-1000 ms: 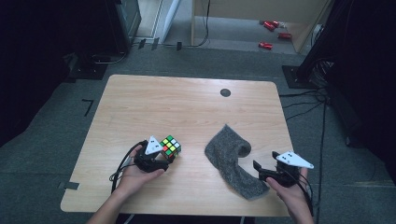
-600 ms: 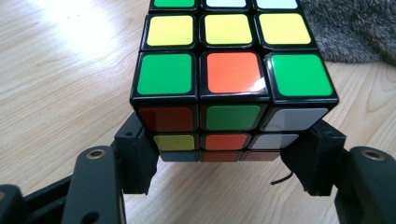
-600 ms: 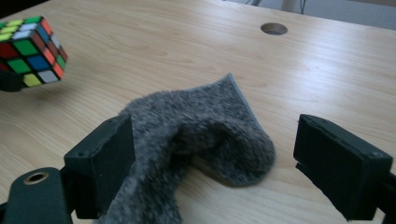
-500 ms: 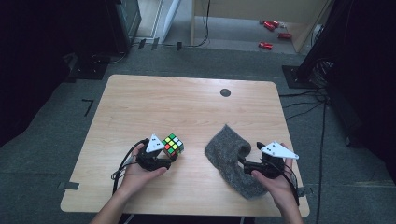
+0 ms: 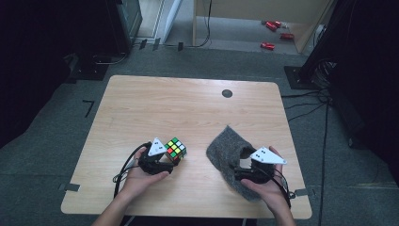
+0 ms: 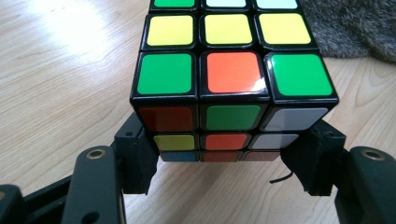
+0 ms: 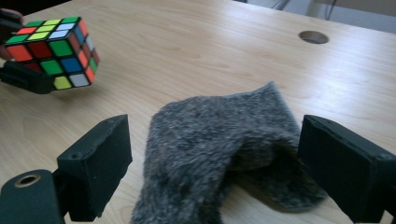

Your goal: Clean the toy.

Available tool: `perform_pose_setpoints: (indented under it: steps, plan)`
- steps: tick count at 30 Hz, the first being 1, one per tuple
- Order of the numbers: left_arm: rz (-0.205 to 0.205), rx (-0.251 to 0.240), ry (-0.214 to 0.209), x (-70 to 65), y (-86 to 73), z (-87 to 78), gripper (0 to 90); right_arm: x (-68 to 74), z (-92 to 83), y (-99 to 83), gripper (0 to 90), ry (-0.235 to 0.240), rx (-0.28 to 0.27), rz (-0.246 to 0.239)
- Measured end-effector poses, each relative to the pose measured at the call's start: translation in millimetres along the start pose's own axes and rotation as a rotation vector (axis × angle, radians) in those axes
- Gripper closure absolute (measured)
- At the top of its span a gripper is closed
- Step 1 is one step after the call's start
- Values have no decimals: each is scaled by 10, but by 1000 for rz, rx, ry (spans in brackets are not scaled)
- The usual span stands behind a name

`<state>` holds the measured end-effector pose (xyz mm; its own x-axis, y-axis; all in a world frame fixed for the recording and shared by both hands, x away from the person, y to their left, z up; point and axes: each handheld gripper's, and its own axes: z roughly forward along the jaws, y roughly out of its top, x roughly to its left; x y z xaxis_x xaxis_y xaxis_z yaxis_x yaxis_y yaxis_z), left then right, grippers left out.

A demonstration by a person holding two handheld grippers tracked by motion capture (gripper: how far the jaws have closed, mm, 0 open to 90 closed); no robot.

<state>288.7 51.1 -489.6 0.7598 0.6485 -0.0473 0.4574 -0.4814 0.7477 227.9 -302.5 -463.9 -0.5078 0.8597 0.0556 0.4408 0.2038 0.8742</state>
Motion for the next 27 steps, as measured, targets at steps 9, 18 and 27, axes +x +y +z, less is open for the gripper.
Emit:
perform_pose_setpoints:
  steps: [9, 18, 27]
  plan:
    - [11, 2, -13, -51, 7, 36, 354, 154, 251, -155, 101, 1, 79, -93]
    - [12, 6, -21, -53, -13, 44, 354, 75, 346, -301, 143, -20, 141, -95]
    - [21, 10, -32, -96, -17, 68, 354, 102, 401, -374, 267, -28, 160, -139]
